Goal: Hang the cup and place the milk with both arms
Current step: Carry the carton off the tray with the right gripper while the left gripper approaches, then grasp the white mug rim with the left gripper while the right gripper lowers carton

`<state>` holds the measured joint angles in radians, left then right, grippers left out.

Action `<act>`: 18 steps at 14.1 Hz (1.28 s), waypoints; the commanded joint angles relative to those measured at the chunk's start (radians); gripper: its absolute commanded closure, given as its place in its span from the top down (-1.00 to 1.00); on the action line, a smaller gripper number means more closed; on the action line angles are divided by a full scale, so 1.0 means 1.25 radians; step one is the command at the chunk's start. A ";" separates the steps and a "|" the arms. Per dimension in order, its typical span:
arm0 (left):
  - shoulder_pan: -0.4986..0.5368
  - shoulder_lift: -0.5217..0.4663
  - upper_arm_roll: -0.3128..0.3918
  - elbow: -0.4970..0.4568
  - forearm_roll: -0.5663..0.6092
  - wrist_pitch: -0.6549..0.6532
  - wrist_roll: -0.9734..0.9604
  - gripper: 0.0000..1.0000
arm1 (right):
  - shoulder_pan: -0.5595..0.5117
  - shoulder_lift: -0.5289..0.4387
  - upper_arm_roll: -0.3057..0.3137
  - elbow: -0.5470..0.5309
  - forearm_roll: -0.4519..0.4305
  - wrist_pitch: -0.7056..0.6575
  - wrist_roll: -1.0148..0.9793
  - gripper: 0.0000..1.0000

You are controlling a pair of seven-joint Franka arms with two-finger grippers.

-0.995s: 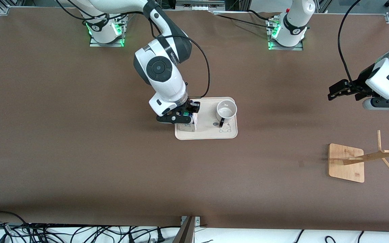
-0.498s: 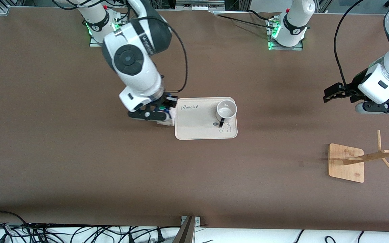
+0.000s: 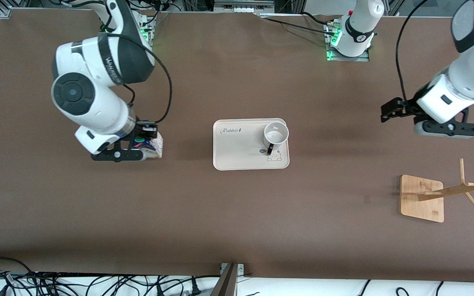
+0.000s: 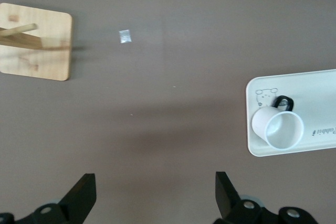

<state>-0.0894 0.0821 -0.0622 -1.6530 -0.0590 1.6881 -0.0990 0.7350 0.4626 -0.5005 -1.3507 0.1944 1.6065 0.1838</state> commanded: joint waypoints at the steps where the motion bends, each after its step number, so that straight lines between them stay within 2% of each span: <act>1: -0.003 0.007 -0.037 0.018 0.001 -0.014 -0.028 1.00 | -0.028 -0.013 -0.018 -0.018 0.038 -0.014 -0.138 -0.15; 4: -0.006 0.031 -0.112 0.018 -0.002 -0.010 -0.090 1.00 | -0.081 -0.009 -0.018 -0.034 0.071 -0.002 -0.232 -0.15; 8: -0.031 0.095 -0.204 0.018 -0.023 0.024 -0.219 1.00 | -0.130 -0.006 -0.018 -0.088 0.090 0.006 -0.257 -0.15; 12: -0.154 0.169 -0.204 0.004 -0.024 0.110 -0.321 1.00 | -0.152 -0.008 -0.019 -0.203 0.089 0.094 -0.264 -0.15; 15: -0.198 0.245 -0.204 -0.001 -0.022 0.148 -0.323 1.00 | -0.151 -0.012 -0.018 -0.252 0.089 0.139 -0.264 -0.15; 18: -0.219 0.319 -0.204 -0.014 -0.012 0.240 -0.317 1.00 | -0.151 -0.013 -0.018 -0.284 0.089 0.174 -0.265 -0.15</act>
<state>-0.3513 0.4303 -0.3202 -1.6723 -0.0798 1.9316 -0.5007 0.5441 0.4787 -0.5260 -1.6588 0.2843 1.7919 -0.1308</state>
